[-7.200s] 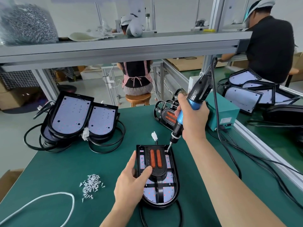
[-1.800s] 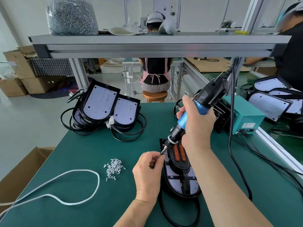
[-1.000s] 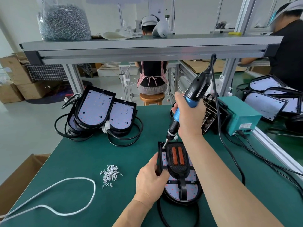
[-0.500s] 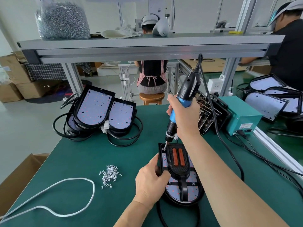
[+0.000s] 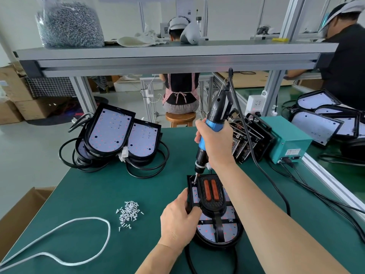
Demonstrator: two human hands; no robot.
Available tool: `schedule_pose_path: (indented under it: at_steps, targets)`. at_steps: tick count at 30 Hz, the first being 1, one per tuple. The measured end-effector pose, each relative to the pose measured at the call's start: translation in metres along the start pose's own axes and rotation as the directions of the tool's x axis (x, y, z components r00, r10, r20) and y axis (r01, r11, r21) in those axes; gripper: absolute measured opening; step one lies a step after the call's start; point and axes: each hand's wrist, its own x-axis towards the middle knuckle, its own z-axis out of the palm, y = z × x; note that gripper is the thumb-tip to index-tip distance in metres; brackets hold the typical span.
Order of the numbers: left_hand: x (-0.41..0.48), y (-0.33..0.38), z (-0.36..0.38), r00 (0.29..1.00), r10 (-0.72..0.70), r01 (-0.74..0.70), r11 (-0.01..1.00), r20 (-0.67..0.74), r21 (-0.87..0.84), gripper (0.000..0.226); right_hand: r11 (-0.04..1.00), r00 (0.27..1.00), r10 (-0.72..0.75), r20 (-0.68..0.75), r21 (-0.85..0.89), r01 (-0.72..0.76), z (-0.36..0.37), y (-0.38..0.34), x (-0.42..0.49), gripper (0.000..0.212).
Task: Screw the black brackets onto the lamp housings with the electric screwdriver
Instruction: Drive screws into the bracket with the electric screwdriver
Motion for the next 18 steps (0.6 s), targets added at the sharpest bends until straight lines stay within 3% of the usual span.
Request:
schedule_pose_path:
  at_steps: [5, 9, 18]
  targets:
    - [0.002, 0.001, 0.0, 0.999, -0.046, 0.046, 0.999, -0.001, 0.006, 0.017, 0.997, 0.997, -0.014, 0.071, -0.077, 0.019, 0.009, 0.008, 0.0, 0.017]
    - [0.005, 0.003, -0.003, 0.996, -0.086, 0.087, 0.996, 0.013, -0.004, 0.028, 0.997, 0.994, 0.003, 0.109, -0.083, 0.006, 0.018, 0.014, 0.0, 0.014]
    - [0.004, 0.004, -0.004, 0.994, -0.106, 0.105, 0.994, 0.022, 0.032, 0.037, 0.994, 0.995, 0.095, -0.011, 0.052, -0.094, -0.007, 0.007, 0.004, 0.018]
